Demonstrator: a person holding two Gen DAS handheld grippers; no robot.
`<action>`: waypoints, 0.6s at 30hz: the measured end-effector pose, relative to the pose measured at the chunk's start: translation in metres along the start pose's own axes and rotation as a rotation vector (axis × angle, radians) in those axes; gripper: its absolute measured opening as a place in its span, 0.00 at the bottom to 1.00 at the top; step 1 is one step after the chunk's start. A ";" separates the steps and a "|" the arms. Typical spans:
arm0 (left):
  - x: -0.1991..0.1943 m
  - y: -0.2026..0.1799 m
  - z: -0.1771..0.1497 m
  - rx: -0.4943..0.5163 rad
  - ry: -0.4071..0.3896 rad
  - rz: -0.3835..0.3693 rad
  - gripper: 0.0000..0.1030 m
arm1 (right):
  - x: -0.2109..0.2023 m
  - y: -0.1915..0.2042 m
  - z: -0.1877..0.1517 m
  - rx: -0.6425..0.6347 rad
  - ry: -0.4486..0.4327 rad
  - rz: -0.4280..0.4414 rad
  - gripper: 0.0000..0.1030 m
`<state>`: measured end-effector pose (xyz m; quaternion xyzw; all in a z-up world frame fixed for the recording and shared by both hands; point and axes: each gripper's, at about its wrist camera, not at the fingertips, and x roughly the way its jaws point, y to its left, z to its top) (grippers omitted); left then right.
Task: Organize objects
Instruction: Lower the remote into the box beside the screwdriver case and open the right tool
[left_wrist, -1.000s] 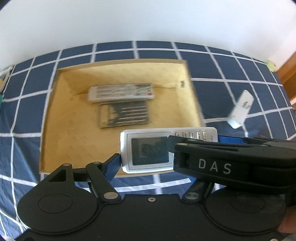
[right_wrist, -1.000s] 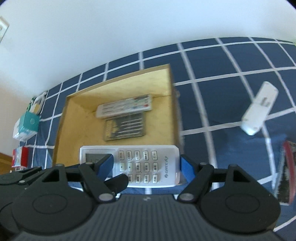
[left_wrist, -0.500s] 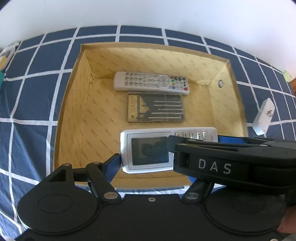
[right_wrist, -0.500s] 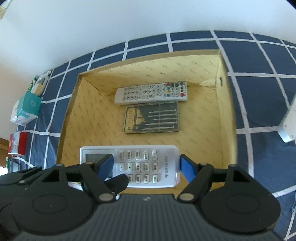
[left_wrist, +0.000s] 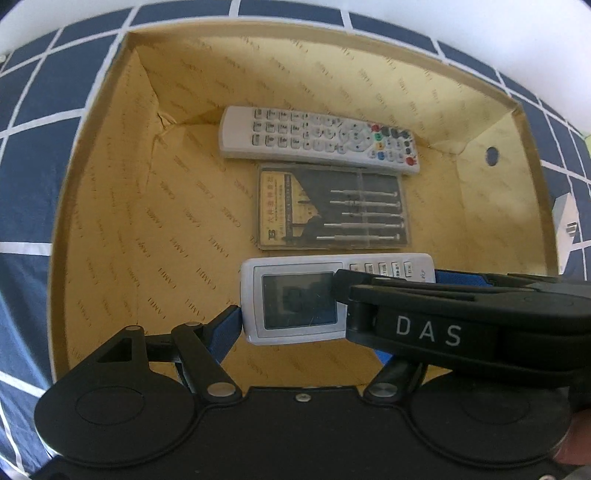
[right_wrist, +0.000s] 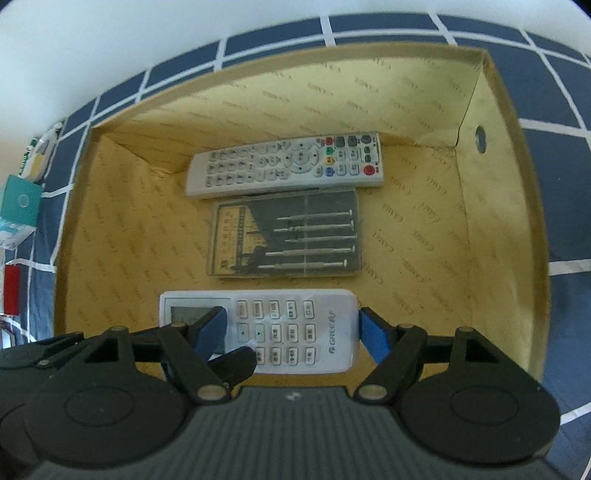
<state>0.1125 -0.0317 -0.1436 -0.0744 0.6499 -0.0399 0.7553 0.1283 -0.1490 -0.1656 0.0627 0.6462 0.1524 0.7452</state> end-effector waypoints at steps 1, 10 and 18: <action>0.003 0.001 0.001 0.000 0.007 -0.001 0.68 | 0.004 -0.001 0.001 0.004 0.007 -0.001 0.74; 0.021 0.004 0.007 -0.005 0.046 -0.010 0.68 | 0.025 -0.007 0.009 0.027 0.042 -0.011 0.74; 0.026 0.006 0.009 -0.005 0.054 -0.020 0.68 | 0.031 -0.008 0.012 0.037 0.052 -0.026 0.75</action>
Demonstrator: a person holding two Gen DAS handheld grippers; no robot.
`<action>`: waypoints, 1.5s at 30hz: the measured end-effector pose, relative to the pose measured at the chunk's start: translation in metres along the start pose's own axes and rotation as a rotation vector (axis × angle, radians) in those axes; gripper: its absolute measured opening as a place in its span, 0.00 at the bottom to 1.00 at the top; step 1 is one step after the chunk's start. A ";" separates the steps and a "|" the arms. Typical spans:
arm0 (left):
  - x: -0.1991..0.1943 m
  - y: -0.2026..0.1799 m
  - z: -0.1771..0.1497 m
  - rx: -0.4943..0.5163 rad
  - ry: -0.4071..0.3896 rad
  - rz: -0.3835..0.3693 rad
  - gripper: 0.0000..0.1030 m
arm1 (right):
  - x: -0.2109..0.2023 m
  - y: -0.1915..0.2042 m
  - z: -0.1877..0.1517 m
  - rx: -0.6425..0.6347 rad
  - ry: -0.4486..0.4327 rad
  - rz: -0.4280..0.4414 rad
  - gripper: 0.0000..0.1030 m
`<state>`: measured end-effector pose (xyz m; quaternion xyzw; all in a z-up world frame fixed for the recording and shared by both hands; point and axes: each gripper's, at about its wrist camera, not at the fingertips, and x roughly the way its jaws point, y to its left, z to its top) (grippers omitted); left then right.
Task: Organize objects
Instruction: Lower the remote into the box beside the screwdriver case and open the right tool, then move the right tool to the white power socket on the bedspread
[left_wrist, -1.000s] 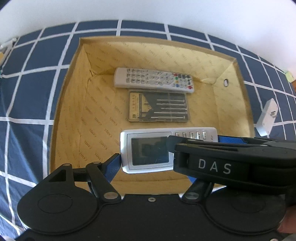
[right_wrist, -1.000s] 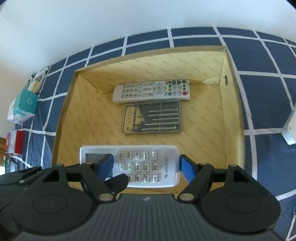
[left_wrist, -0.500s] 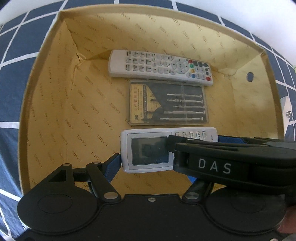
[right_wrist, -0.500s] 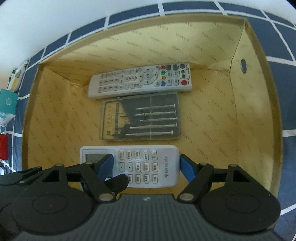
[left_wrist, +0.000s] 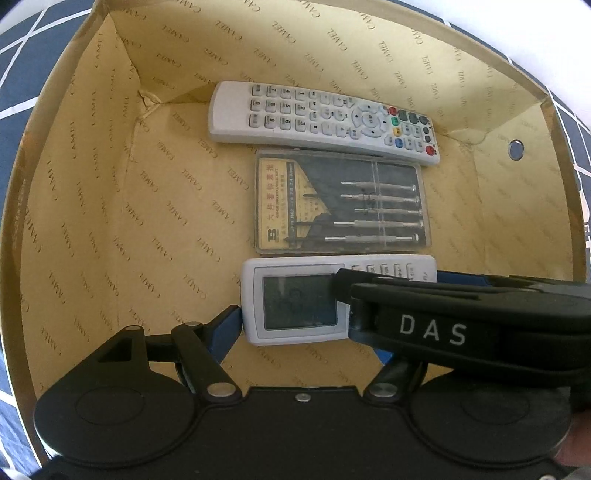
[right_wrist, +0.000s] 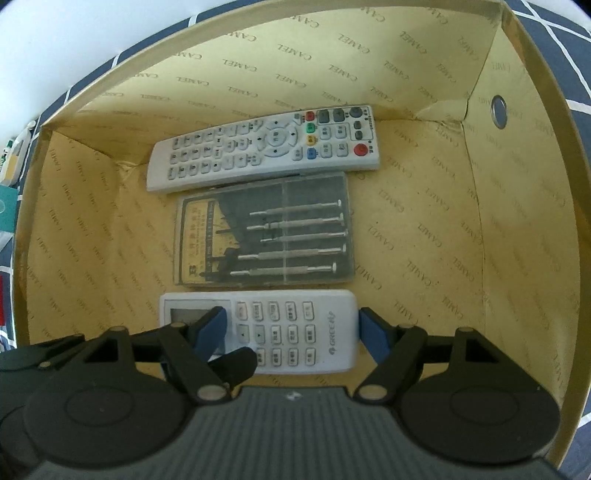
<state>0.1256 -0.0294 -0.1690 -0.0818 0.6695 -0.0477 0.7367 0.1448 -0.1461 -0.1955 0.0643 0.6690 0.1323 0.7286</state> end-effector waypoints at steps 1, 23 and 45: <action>0.000 0.000 0.000 0.000 0.002 0.000 0.68 | 0.000 -0.001 0.000 0.004 0.000 0.002 0.75; -0.040 -0.012 -0.014 -0.012 -0.070 0.049 0.76 | -0.029 0.005 -0.006 -0.025 -0.035 0.035 0.79; -0.138 -0.081 -0.074 0.020 -0.229 0.098 0.98 | -0.155 -0.032 -0.062 -0.026 -0.202 0.122 1.00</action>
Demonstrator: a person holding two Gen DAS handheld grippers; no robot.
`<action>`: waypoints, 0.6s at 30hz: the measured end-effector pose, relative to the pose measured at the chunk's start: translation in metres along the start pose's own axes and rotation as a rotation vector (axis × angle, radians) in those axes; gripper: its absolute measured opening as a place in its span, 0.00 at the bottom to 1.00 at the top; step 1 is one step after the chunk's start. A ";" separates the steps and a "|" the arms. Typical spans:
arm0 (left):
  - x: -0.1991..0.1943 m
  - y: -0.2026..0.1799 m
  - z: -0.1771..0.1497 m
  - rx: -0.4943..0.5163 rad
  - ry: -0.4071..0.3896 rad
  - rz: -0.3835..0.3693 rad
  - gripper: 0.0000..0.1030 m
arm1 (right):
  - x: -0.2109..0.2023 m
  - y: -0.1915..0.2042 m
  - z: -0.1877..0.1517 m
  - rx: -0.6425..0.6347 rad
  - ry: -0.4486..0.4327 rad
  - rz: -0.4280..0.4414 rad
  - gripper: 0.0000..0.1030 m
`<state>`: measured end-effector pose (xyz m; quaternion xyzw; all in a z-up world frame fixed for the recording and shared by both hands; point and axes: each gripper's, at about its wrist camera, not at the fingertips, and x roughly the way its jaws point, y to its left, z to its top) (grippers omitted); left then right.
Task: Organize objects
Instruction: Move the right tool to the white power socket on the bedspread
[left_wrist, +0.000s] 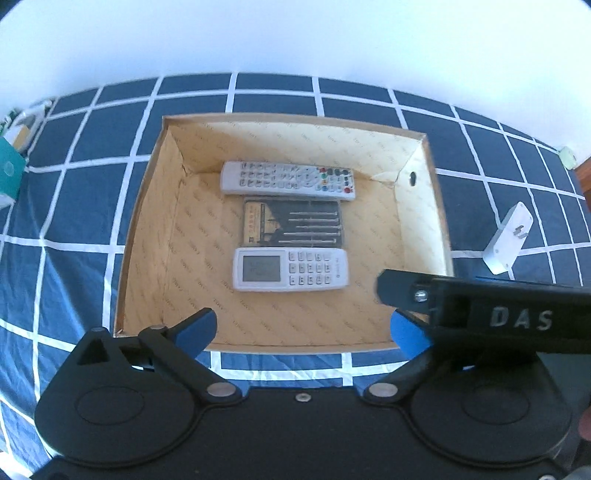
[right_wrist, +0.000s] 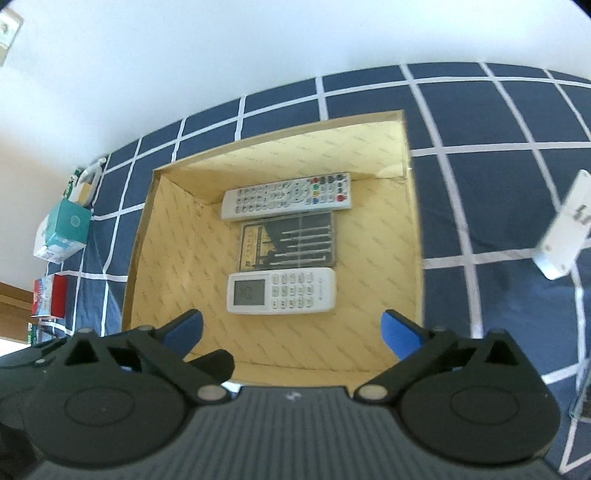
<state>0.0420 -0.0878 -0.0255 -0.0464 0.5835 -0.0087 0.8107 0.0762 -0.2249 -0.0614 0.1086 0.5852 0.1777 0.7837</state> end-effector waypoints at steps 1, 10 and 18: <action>-0.003 -0.004 -0.001 -0.001 -0.002 -0.001 0.99 | -0.007 -0.005 -0.002 0.008 -0.008 -0.001 1.00; -0.017 -0.053 -0.013 0.018 -0.014 0.019 1.00 | -0.058 -0.052 -0.013 0.041 -0.071 -0.021 1.00; -0.018 -0.110 -0.027 0.035 -0.018 0.027 1.00 | -0.100 -0.109 -0.021 0.060 -0.098 -0.055 1.00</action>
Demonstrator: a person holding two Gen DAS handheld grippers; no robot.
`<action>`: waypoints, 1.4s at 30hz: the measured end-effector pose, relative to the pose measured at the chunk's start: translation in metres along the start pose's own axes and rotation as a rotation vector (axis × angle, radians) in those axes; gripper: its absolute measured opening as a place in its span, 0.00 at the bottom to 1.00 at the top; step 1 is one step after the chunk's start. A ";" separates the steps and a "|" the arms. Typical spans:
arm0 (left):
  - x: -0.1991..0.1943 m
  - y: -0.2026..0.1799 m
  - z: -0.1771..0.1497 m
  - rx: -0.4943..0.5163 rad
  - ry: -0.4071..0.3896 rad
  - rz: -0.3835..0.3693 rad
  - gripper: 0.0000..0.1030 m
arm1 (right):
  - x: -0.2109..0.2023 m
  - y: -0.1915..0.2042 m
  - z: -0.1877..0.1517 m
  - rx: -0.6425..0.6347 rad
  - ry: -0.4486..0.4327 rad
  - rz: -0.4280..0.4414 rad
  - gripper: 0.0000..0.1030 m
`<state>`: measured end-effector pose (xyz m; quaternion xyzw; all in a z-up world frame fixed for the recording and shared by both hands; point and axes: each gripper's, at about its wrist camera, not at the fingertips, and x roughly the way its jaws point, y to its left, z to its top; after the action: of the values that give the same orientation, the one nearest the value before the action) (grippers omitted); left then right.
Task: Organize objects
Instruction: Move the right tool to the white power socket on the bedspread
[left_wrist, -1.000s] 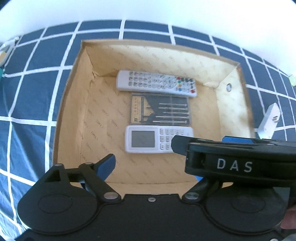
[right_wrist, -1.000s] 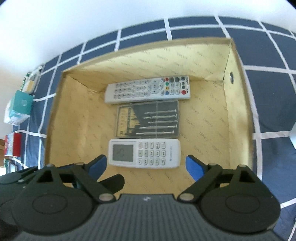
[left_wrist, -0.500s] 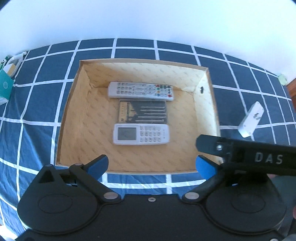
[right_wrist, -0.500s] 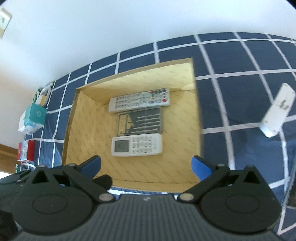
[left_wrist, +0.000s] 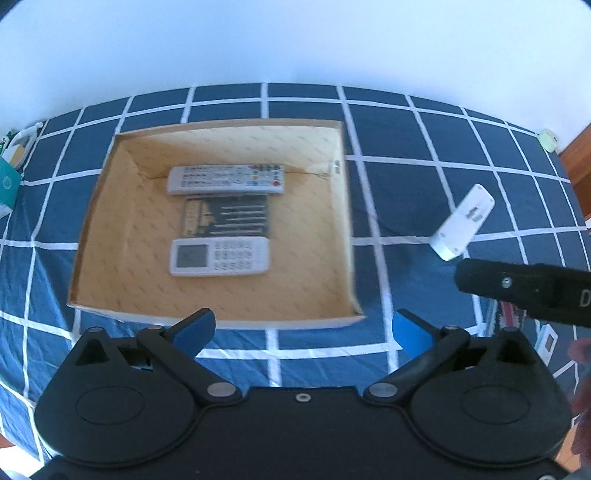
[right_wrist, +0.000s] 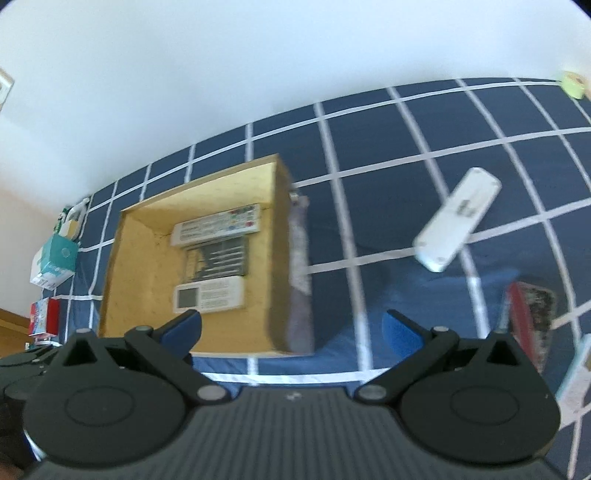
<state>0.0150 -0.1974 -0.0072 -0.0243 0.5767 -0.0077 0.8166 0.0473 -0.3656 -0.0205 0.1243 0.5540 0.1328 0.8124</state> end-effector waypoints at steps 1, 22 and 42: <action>0.001 -0.007 -0.001 -0.001 0.004 -0.008 1.00 | -0.004 -0.008 0.000 -0.002 -0.002 -0.006 1.00; 0.020 -0.136 -0.015 -0.067 -0.013 0.013 1.00 | -0.055 -0.140 0.027 -0.186 -0.008 -0.081 1.00; 0.088 -0.163 0.036 -0.142 0.049 0.082 1.00 | 0.012 -0.181 0.116 -0.387 0.116 -0.169 1.00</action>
<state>0.0814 -0.3628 -0.0703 -0.0581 0.5962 0.0660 0.7980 0.1734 -0.5366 -0.0527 -0.0885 0.5724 0.1750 0.7962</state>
